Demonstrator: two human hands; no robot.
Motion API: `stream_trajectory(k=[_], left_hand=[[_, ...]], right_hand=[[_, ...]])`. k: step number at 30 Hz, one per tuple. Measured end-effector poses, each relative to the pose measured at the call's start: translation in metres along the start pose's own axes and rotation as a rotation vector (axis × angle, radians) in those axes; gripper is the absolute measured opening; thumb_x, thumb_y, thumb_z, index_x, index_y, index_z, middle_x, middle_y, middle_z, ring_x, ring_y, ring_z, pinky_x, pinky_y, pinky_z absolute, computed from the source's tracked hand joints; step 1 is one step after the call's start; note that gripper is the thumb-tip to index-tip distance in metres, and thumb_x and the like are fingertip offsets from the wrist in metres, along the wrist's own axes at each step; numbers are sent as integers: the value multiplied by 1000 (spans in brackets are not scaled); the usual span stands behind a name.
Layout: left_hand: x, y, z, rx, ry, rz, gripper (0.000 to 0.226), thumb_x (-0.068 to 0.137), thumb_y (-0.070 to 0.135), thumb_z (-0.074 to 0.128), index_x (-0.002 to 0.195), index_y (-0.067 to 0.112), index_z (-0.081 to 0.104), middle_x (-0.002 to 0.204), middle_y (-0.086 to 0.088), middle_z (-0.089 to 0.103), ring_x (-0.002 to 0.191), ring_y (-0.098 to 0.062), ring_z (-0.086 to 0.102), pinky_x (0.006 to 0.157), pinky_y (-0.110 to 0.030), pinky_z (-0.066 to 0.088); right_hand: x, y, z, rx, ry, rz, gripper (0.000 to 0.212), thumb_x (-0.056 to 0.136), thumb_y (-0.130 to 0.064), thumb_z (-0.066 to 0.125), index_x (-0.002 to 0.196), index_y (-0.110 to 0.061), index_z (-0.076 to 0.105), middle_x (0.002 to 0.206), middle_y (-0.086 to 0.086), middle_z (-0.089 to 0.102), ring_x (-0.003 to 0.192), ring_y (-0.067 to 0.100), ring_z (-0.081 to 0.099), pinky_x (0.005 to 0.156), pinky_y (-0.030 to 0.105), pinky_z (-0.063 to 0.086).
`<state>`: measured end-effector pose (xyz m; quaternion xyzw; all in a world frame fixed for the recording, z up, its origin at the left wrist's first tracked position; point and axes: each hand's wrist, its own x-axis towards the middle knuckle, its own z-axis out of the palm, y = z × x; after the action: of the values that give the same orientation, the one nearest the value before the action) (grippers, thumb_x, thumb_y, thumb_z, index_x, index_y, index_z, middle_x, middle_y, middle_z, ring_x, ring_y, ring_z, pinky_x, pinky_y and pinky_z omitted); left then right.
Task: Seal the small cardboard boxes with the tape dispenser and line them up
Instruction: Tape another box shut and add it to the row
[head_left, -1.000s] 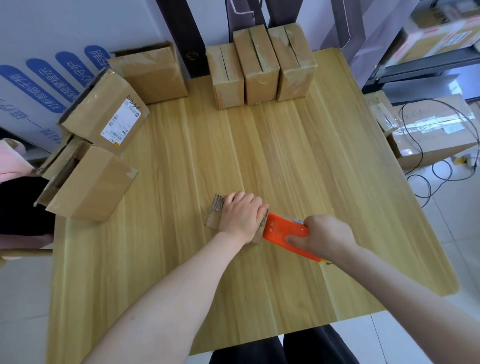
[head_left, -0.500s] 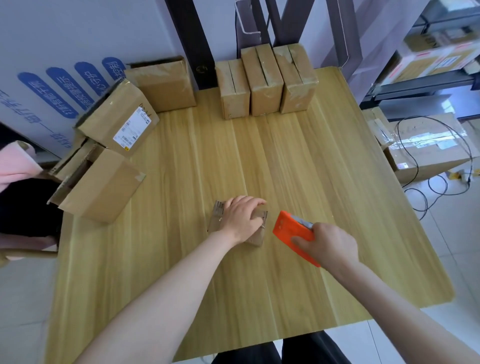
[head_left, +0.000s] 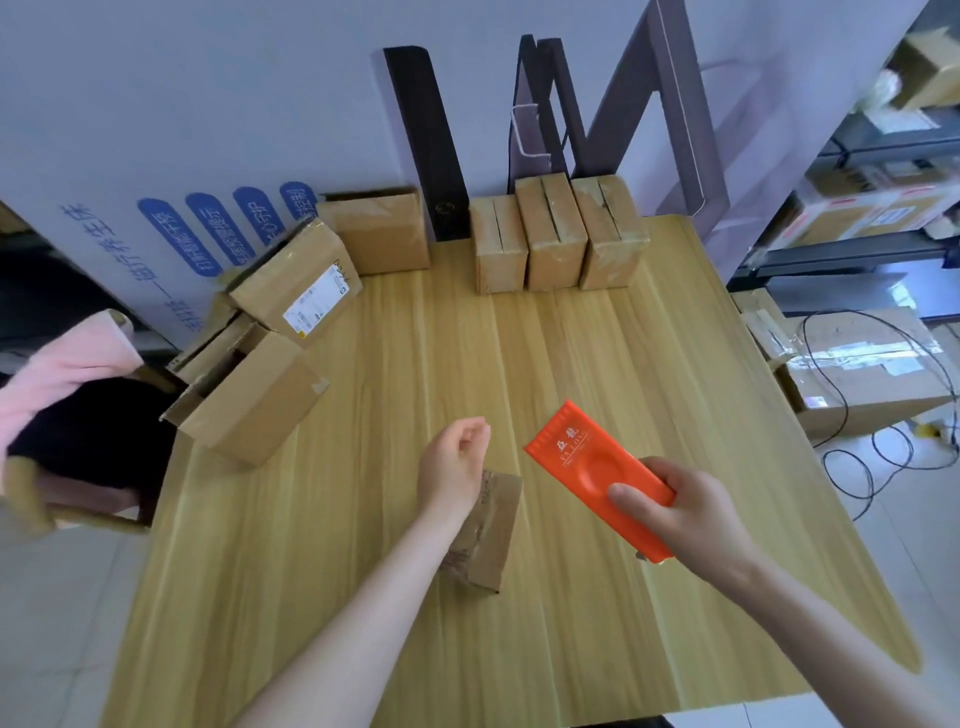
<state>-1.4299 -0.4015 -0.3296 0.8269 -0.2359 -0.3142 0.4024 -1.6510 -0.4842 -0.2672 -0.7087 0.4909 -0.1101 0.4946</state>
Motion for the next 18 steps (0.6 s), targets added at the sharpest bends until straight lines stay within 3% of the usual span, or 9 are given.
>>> stream_trajectory(k=[2, 4, 7, 11, 14, 18], left_hand=[[-12, 32, -11, -255, -202, -56, 32, 99, 41, 45, 106, 19, 67, 101, 3, 71, 94, -11, 65, 82, -28, 48], [-22, 52, -22, -338, -329, -64, 36, 100, 41, 43, 105, 18, 69, 97, 3, 73, 86, -9, 65, 76, -28, 48], [-34, 64, -36, -386, -301, 4, 23, 98, 28, 53, 100, 18, 73, 94, 3, 75, 86, -8, 66, 75, -25, 46], [-41, 66, -46, -349, -280, 75, 14, 93, 22, 60, 96, 22, 74, 94, 4, 75, 89, -9, 65, 76, -23, 49], [-43, 65, -49, -324, -270, 81, 12, 92, 18, 62, 98, 20, 73, 92, 5, 73, 82, -3, 63, 72, -16, 49], [-37, 65, -56, -409, -256, -30, 12, 92, 23, 62, 96, 15, 71, 87, 1, 73, 78, -9, 63, 75, -26, 48]], right_hand=[[-3, -8, -2, 5, -9, -34, 11, 80, -29, 76, 82, -21, 69, 64, 7, 69, 55, 24, 68, 53, 42, 56], [-4, -14, -3, -1, -24, -48, 11, 80, -29, 76, 82, -21, 69, 64, 7, 69, 55, 25, 67, 53, 40, 55], [-4, -20, -4, -90, -6, -79, 20, 75, -40, 79, 81, -24, 68, 61, -1, 67, 53, 11, 63, 52, 31, 51], [-3, -26, -3, -178, 13, -112, 21, 73, -47, 77, 76, -29, 66, 64, -8, 67, 56, 9, 62, 56, 36, 51], [-5, -31, -1, -199, 2, -146, 36, 63, -64, 68, 73, -30, 64, 68, -16, 66, 56, 7, 61, 53, 33, 49], [-7, -38, 0, -146, -22, -179, 31, 70, -48, 77, 76, -19, 67, 66, -3, 65, 49, 5, 52, 50, 32, 45]])
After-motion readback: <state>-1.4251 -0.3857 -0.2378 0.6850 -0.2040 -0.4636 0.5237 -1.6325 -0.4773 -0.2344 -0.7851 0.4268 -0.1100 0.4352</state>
